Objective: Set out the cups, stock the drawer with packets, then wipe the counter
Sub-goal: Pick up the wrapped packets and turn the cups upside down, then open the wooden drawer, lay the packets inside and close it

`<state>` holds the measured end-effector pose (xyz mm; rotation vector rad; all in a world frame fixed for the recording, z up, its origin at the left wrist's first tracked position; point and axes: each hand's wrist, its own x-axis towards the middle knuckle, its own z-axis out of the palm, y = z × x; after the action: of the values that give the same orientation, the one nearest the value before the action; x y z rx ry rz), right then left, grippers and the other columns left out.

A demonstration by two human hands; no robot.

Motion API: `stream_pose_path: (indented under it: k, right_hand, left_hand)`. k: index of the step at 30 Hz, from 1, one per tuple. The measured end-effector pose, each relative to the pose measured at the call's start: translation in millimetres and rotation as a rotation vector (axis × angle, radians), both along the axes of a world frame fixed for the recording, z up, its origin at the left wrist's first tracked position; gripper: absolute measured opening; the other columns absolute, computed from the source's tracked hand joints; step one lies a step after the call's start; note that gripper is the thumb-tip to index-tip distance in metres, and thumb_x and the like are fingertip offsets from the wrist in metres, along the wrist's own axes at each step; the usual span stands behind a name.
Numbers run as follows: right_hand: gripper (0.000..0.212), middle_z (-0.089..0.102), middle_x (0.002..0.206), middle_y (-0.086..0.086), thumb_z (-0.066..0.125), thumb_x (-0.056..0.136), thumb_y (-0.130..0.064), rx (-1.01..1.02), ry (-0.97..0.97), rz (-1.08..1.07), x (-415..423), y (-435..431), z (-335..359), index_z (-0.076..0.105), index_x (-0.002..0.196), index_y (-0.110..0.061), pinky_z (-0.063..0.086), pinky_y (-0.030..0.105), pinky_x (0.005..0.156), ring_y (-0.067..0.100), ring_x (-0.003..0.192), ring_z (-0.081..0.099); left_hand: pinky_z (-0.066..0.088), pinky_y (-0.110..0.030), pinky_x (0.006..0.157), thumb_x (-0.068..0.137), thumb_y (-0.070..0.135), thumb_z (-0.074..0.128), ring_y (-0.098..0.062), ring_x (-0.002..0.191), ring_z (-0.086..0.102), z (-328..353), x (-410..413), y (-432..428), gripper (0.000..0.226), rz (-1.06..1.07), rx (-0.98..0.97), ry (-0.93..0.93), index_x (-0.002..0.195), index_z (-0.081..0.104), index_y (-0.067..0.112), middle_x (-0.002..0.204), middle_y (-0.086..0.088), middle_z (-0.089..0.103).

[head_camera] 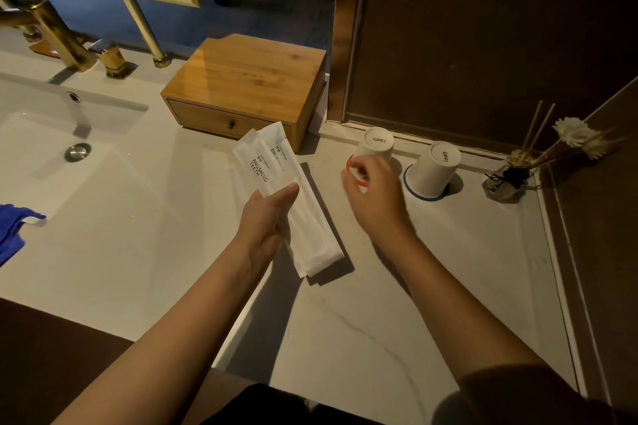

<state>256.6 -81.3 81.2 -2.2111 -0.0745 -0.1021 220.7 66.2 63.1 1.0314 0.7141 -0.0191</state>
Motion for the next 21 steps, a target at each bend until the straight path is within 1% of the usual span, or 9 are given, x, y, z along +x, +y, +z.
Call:
stream_pose_path:
  k: [1, 3, 6, 8, 10, 13, 16, 19, 21]
  right_hand:
    - [0.029, 0.058, 0.118, 0.004, 0.059, 0.088, -0.033, 0.017, 0.092, 0.092, -8, 8, 0, 0.055, 0.113, -0.019, 0.050, 0.031, 0.089, 0.017, 0.103, 0.055]
    - [0.042, 0.059, 0.120, 0.001, 0.060, 0.084, -0.045, -0.042, 0.275, 0.262, -16, 21, -2, 0.052, 0.118, -0.023, 0.052, 0.040, 0.090, 0.019, 0.101, 0.059]
    - [0.049, 0.059, 0.120, 0.001, 0.061, 0.081, -0.051, -0.131, 0.401, 0.387, -22, 34, -7, 0.049, 0.120, -0.025, 0.054, 0.044, 0.088, 0.020, 0.099, 0.061]
    - [0.046, 0.059, 0.120, 0.003, 0.061, 0.082, -0.047, -0.129, 0.406, 0.409, -23, 42, -11, 0.049, 0.120, -0.024, 0.052, 0.044, 0.088, 0.021, 0.099, 0.061]
    - [0.042, 0.060, 0.119, 0.003, 0.061, 0.084, -0.043, -0.118, 0.389, 0.443, -25, 52, -13, 0.051, 0.119, -0.023, 0.051, 0.041, 0.087, 0.020, 0.098, 0.060]
    - [0.035, 0.062, 0.115, 0.002, 0.062, 0.085, -0.038, -0.050, 0.382, 0.499, -29, 67, -16, 0.055, 0.115, -0.023, 0.051, 0.034, 0.082, 0.015, 0.092, 0.058]
    - [0.032, 0.064, 0.111, 0.002, 0.064, 0.085, -0.034, -0.034, 0.373, 0.575, -31, 83, -18, 0.059, 0.113, -0.020, 0.051, 0.030, 0.078, 0.015, 0.089, 0.060]
    - [0.031, 0.066, 0.107, 0.003, 0.065, 0.084, -0.034, -0.042, 0.384, 0.661, -31, 103, -19, 0.062, 0.110, -0.017, 0.051, 0.026, 0.075, 0.017, 0.088, 0.063]
    - [0.028, 0.065, 0.099, 0.000, 0.065, 0.083, -0.034, -0.041, 0.393, 0.693, -29, 117, -17, 0.064, 0.106, -0.017, 0.051, 0.023, 0.072, 0.016, 0.085, 0.063]
  left_hand:
    - [0.054, -0.053, 0.076, 0.080, 0.013, 0.067, -0.028, 0.098, 0.061, 0, -1, 0, 0.036, 0.001, -0.001, -0.013, 0.108, 0.052, 0.029, 0.111, -0.006, 0.060]
    - [0.057, -0.049, 0.071, 0.081, 0.014, 0.066, -0.028, 0.098, 0.061, 2, -4, 1, 0.030, 0.007, -0.008, -0.040, 0.098, 0.052, 0.035, 0.109, -0.005, 0.060]
    - [0.057, -0.049, 0.069, 0.081, 0.017, 0.066, -0.030, 0.100, 0.060, 2, -8, 9, 0.029, 0.025, -0.039, -0.083, 0.098, 0.052, 0.037, 0.110, -0.006, 0.061]
    - [0.055, -0.054, 0.075, 0.081, 0.016, 0.066, -0.031, 0.102, 0.059, 2, -14, 16, 0.030, 0.058, -0.069, -0.103, 0.101, 0.053, 0.035, 0.111, -0.007, 0.061]
    - [0.053, -0.057, 0.082, 0.082, 0.015, 0.065, -0.031, 0.104, 0.059, 2, -20, 23, 0.028, 0.120, -0.152, -0.111, 0.103, 0.055, 0.032, 0.111, -0.009, 0.061]
    - [0.054, -0.054, 0.081, 0.084, 0.014, 0.062, -0.032, 0.104, 0.061, 3, -31, 36, 0.025, 0.222, -0.258, -0.127, 0.106, 0.058, 0.024, 0.111, -0.011, 0.063]
    - [0.055, -0.049, 0.076, 0.086, 0.006, 0.057, -0.032, 0.101, 0.063, 3, -42, 50, 0.033, 0.289, -0.259, -0.116, 0.118, 0.055, 0.011, 0.112, -0.016, 0.064]
    - [0.051, -0.053, 0.084, 0.087, 0.006, 0.055, -0.036, 0.104, 0.062, 3, -49, 68, 0.037, 0.338, -0.272, -0.066, 0.124, 0.052, 0.008, 0.119, -0.018, 0.062]
    - [0.047, -0.058, 0.090, 0.087, 0.008, 0.057, -0.039, 0.104, 0.061, 3, -51, 81, 0.037, 0.373, -0.262, -0.025, 0.123, 0.053, 0.009, 0.118, -0.019, 0.062]
